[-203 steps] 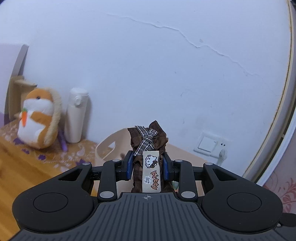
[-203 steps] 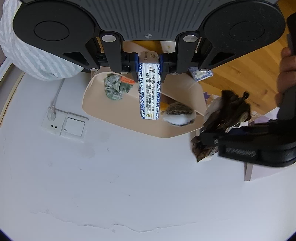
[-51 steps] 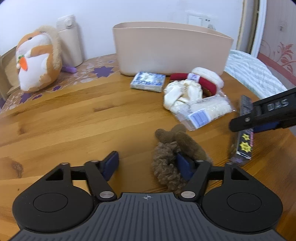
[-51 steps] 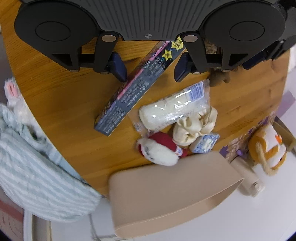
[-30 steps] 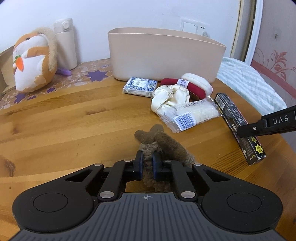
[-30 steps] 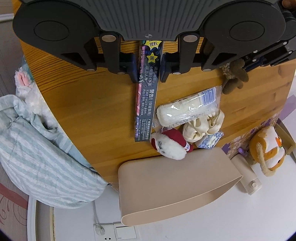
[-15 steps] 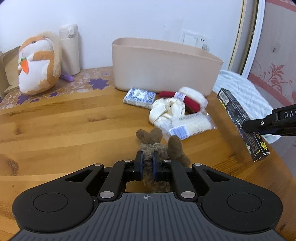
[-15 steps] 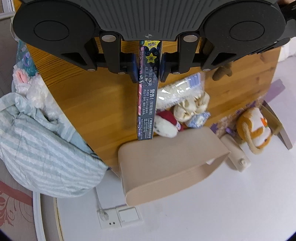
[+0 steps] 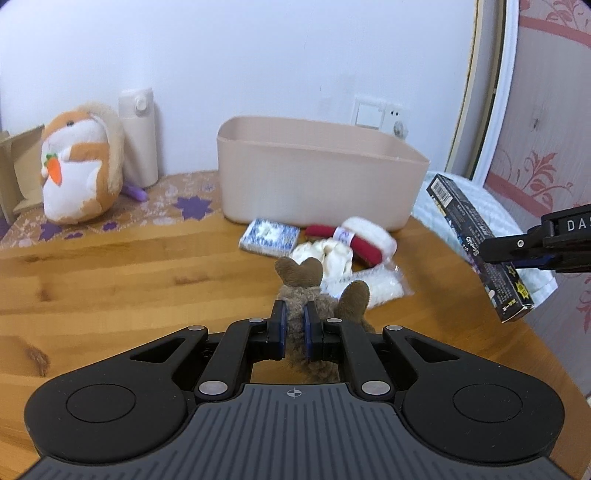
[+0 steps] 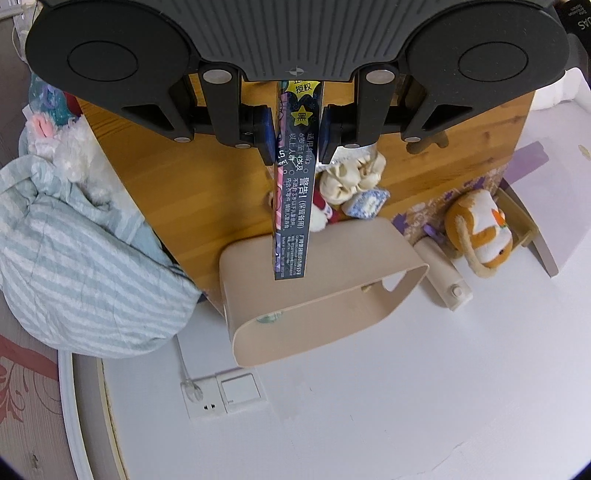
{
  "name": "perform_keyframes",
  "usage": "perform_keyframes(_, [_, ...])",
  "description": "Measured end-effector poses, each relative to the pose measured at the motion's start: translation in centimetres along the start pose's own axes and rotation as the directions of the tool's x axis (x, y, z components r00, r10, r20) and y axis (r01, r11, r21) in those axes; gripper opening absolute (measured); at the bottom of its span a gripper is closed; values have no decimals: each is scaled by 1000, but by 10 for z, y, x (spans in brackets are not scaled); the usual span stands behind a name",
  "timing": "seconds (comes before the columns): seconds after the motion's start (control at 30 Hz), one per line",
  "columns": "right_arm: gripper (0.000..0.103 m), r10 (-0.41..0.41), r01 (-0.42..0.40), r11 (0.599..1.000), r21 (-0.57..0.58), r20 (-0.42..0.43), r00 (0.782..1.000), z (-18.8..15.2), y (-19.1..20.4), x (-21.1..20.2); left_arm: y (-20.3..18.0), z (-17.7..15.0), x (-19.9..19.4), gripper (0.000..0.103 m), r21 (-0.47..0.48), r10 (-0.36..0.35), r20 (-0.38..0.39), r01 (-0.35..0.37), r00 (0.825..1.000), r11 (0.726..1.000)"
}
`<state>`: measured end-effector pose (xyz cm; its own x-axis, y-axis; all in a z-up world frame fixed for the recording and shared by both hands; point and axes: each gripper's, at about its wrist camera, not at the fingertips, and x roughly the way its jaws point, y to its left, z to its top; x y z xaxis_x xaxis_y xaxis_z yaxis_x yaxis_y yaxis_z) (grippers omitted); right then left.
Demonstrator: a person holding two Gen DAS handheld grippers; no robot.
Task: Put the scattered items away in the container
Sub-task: 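Carry the reindeer and candy box over the bin with both grippers and release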
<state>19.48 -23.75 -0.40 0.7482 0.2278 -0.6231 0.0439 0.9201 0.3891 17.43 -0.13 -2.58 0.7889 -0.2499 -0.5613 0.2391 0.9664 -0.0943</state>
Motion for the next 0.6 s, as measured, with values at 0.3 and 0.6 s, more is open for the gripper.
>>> perform_keyframes(0.3, [22,23,-22,999,-25,49,999,20,7,-13,-3,30,-12,9,9,12,81,-13,997,1000])
perform_keyframes(0.6, [22,34,-26,997,-74,102,994,53,23,-19,-11,77,-8,9,24,25,169,-29,985,999])
